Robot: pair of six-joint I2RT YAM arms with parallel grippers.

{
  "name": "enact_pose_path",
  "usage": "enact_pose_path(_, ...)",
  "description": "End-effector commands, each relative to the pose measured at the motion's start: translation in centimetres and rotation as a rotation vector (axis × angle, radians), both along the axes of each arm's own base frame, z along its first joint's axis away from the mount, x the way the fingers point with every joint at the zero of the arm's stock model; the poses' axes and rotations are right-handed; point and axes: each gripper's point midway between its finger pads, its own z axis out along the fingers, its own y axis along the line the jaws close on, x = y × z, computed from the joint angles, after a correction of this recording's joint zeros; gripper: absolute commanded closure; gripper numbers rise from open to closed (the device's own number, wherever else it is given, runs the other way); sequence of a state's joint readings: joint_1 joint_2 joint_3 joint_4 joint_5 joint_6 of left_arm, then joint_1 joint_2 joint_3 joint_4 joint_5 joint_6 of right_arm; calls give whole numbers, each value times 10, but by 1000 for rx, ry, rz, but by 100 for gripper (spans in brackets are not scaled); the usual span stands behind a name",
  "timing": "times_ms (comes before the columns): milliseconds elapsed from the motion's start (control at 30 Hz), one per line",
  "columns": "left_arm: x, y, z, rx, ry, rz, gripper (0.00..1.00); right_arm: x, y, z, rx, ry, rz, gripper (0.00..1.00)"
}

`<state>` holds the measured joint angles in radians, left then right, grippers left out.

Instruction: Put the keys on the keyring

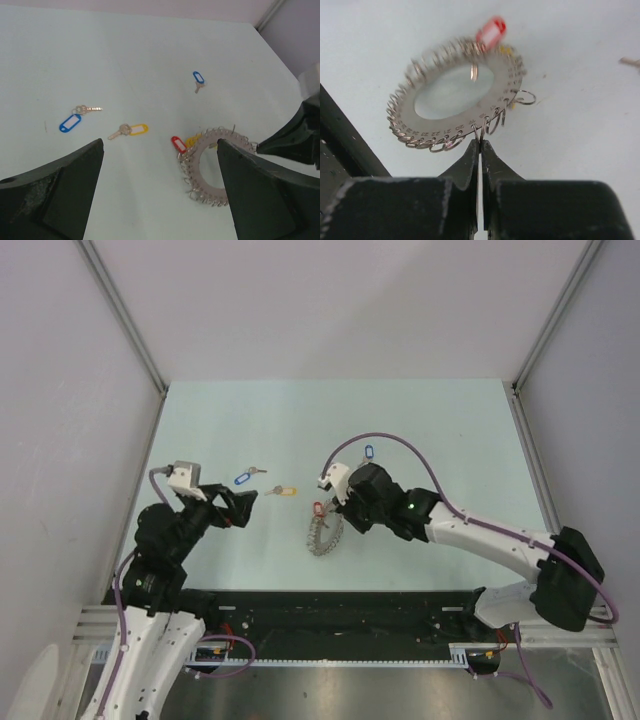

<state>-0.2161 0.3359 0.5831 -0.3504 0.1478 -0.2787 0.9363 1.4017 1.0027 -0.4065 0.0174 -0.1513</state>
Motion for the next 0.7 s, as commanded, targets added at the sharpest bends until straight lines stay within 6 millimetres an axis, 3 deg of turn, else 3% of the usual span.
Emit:
enact_pose_path(0,-3,-46,22,22,-7,-288,0,12,6,72,183,-187,-12,100)
enact_pose_path(33,-4,-53,31,23,-12,-329,0,11,4,80,207,-208,-7,100)
enact_pose_path(67,-1,-63,25,31,27,-382,0,6,5,95,259,-231,15,100)
enact_pose_path(133,-4,-76,34,44,29,-456,0,5,3,107,304,-269,29,100)
enact_pose_path(200,-6,-93,30,84,49,-524,0,0,2,120,353,-291,51,100)
enact_pose_path(433,-21,-150,42,158,-27,-758,0,-16,-8,131,418,-286,93,100)
enact_pose_path(667,-31,-183,45,309,-197,-924,20,-36,-13,150,506,-294,144,100)
